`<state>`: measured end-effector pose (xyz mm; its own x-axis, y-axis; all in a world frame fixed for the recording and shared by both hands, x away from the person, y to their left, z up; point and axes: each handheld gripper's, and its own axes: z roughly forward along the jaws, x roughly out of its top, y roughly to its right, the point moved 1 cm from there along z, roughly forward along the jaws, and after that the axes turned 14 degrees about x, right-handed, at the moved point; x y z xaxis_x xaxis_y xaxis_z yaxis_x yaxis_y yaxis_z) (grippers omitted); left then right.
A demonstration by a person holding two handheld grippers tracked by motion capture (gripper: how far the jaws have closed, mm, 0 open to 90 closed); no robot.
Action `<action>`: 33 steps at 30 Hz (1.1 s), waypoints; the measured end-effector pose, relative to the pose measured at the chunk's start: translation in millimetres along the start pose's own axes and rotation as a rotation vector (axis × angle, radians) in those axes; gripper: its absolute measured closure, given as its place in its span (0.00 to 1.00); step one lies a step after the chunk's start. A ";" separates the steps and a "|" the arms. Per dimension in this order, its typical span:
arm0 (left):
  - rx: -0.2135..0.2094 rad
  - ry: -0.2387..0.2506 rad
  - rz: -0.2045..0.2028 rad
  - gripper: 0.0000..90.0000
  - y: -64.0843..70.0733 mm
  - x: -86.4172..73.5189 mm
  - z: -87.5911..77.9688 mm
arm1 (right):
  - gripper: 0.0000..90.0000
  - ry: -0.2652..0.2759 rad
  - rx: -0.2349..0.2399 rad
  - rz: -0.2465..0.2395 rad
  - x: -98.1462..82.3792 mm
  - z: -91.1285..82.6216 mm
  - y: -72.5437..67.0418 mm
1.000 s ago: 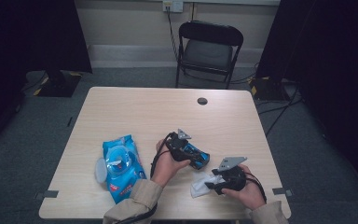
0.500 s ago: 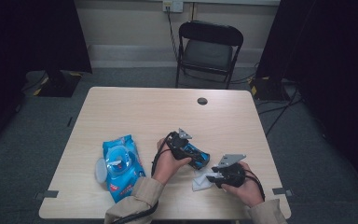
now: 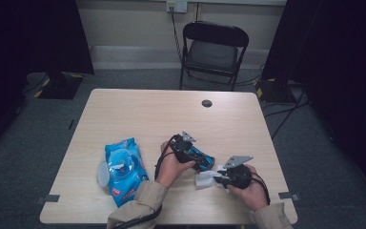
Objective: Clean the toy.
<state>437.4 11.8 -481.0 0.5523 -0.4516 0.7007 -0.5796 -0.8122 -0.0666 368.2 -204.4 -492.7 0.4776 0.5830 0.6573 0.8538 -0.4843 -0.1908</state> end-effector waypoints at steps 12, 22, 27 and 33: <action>0.005 -0.004 0.030 0.23 2.3 2.5 -1.9 | 0.91 0.034 -0.014 0.044 4.6 1.5 11.4; -0.004 0.000 0.037 0.22 0.8 2.4 -1.3 | 0.92 0.045 -0.014 0.054 7.8 4.3 16.4; -0.002 -0.001 0.034 0.22 1.4 2.7 -1.2 | 0.92 0.050 -0.022 0.062 9.2 5.4 18.8; -0.001 -0.005 0.039 0.22 1.0 3.2 -1.3 | 0.92 0.062 -0.029 0.088 13.3 8.1 25.3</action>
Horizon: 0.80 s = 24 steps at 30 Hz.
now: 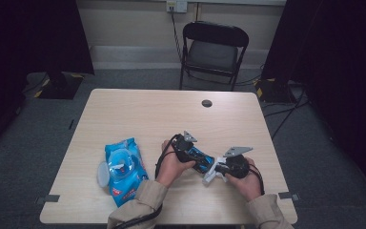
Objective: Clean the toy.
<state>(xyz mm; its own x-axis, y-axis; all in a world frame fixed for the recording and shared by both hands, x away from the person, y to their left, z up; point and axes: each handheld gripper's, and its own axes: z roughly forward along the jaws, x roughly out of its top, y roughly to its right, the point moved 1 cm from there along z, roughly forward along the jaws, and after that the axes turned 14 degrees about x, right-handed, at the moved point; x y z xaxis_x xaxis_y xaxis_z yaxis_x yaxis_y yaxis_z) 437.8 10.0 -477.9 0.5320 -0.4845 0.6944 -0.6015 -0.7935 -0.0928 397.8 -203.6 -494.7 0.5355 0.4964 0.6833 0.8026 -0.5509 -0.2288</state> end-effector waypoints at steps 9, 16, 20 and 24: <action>0.021 0.023 0.013 0.28 -0.1 -1.1 0.6 | 0.92 0.015 -0.010 0.026 4.6 3.1 7.4; 0.020 0.024 0.010 0.27 -0.2 -1.6 0.5 | 0.92 0.030 -0.046 0.045 6.5 3.1 14.4; 0.020 0.025 0.006 0.27 0.6 -1.4 0.7 | 0.92 0.052 -0.058 0.071 8.3 0.7 20.0; 0.021 0.033 0.003 0.27 0.9 -2.7 0.4 | 0.92 0.071 -0.069 0.078 13.6 -1.9 25.3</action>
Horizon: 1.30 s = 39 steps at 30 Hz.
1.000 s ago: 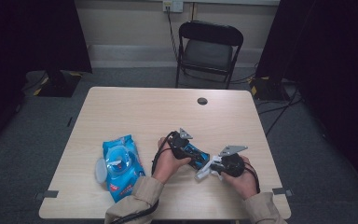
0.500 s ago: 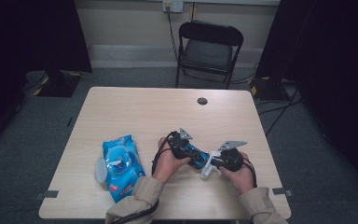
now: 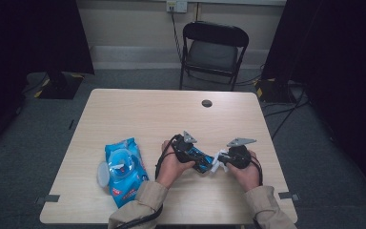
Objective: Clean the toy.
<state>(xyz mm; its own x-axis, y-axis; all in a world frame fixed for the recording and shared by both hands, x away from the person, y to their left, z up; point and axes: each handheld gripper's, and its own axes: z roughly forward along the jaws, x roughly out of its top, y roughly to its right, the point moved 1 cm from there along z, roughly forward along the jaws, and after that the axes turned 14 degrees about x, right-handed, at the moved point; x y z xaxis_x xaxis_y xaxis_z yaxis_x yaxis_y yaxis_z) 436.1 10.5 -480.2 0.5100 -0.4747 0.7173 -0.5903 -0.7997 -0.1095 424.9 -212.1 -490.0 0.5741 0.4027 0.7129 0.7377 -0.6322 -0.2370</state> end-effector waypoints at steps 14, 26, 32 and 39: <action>0.003 0.009 -0.004 0.27 0.2 -1.0 0.0 | 0.44 0.025 -0.092 0.001 -0.7 -17.4 2.2; 0.001 0.006 -0.004 0.27 1.3 -0.4 0.0 | 0.68 0.045 -0.094 0.100 -23.5 -9.9 4.9; 0.002 0.016 -0.005 0.27 1.7 -1.8 -0.2 | 0.89 0.058 -0.010 0.063 -22.8 -4.3 -0.9; 0.003 0.019 -0.002 0.27 1.4 -2.3 -0.4 | 0.94 0.027 0.064 0.015 -21.2 0.0 -14.7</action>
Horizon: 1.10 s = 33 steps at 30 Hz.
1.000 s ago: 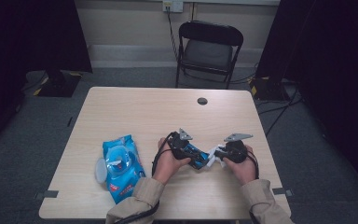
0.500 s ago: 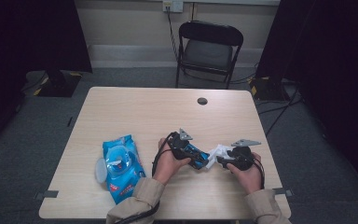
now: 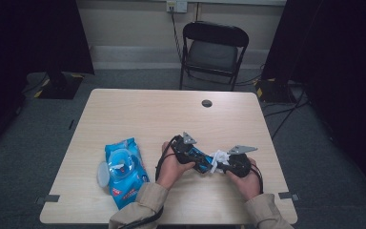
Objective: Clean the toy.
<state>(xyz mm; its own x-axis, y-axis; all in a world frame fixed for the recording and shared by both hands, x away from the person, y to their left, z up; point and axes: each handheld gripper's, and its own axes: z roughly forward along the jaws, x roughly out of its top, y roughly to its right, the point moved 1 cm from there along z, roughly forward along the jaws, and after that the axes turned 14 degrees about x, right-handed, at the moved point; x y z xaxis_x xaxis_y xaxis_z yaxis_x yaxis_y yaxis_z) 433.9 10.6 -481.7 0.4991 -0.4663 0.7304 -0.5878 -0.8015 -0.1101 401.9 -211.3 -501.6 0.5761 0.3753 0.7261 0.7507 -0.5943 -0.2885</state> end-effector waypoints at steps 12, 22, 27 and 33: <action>0.006 0.000 -0.005 0.28 0.8 0.0 -0.5 | 0.95 -0.052 0.088 -0.029 -8.2 -5.4 -19.2; 0.012 -0.004 -0.003 0.28 0.5 -0.1 -1.1 | 0.96 -0.082 0.159 -0.067 -10.2 -1.6 -34.6; 0.010 -0.006 -0.008 0.28 0.9 0.5 -0.7 | 0.96 -0.094 0.193 -0.088 -11.0 -4.8 -41.7; 0.009 -0.004 -0.006 0.28 0.5 0.4 -0.6 | 0.96 -0.065 0.139 -0.085 -11.3 -24.6 -33.5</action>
<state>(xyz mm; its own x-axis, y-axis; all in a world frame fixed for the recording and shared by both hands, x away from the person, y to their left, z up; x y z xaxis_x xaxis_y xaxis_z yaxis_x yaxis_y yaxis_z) 433.4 10.3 -481.1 0.5056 -0.4627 0.7282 -0.5785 -0.8080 -0.1117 362.2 -213.2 -484.7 0.5245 0.4680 0.7112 0.8328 -0.4555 -0.3145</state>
